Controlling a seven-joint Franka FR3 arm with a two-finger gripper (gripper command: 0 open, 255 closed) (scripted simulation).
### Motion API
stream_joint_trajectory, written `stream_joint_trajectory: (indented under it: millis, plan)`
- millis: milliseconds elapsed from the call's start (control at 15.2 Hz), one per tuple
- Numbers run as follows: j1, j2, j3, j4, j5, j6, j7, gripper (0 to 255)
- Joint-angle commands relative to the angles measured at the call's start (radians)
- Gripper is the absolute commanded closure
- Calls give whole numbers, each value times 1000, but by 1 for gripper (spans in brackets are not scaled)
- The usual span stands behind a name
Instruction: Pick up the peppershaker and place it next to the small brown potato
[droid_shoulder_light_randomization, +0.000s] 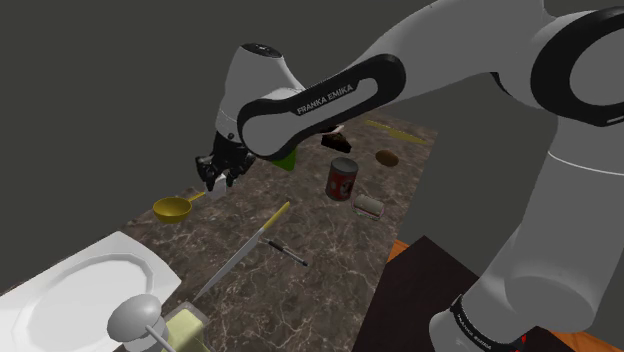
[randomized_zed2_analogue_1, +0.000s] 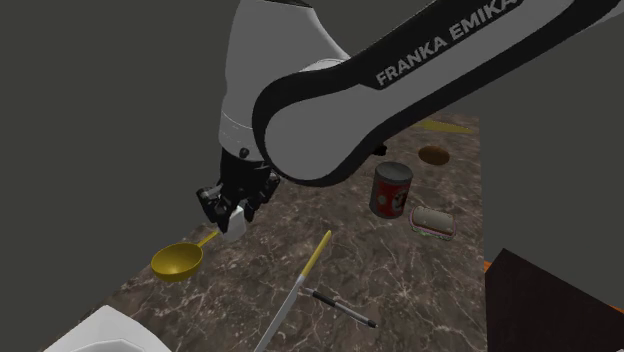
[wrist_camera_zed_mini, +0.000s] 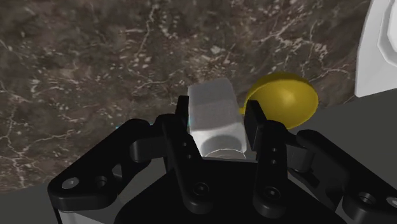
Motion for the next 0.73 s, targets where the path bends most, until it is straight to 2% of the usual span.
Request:
stream_joint_trajectory:
  millis: [0, 660]
  plan:
    - [-4, -15, 4, 9, 10, -23, -6, 255]
    - [-13, -71, 15, 79, 45, -145, -26, 255]
